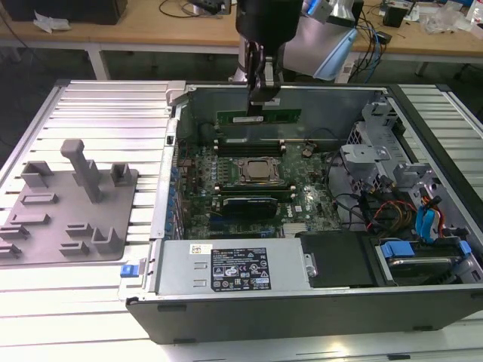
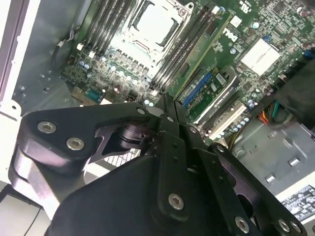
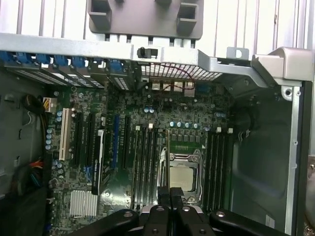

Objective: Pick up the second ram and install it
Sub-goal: 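Pick up the second ram and move it above second insertion slot, then insert the second ram into the second slot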

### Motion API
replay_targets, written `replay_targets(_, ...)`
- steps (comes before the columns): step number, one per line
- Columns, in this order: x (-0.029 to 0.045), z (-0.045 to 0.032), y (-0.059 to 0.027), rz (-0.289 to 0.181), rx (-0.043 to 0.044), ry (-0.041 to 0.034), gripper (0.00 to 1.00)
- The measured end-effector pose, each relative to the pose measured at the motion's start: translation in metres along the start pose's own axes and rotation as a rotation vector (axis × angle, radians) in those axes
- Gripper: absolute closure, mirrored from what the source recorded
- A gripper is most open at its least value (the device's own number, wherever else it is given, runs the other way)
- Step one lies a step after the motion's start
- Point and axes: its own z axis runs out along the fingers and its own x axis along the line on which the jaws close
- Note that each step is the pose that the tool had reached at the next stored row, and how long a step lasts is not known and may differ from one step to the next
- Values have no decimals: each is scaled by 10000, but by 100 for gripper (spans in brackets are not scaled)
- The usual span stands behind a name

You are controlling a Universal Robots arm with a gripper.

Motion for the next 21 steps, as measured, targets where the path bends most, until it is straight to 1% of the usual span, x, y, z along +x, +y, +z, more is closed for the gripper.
replay_targets(1,-2,32,-1,-1,0,0,91)
replay_targets(3,-1,62,-2,0,0,1,91)
replay_targets(6,4,162,-15,14,0,-1,91)
replay_targets(7,4,185,-17,57,1,-2,91)
replay_targets(9,5,199,-19,188,4,-3,91)
replay_targets(21,5,200,-19,243,7,-7,91)
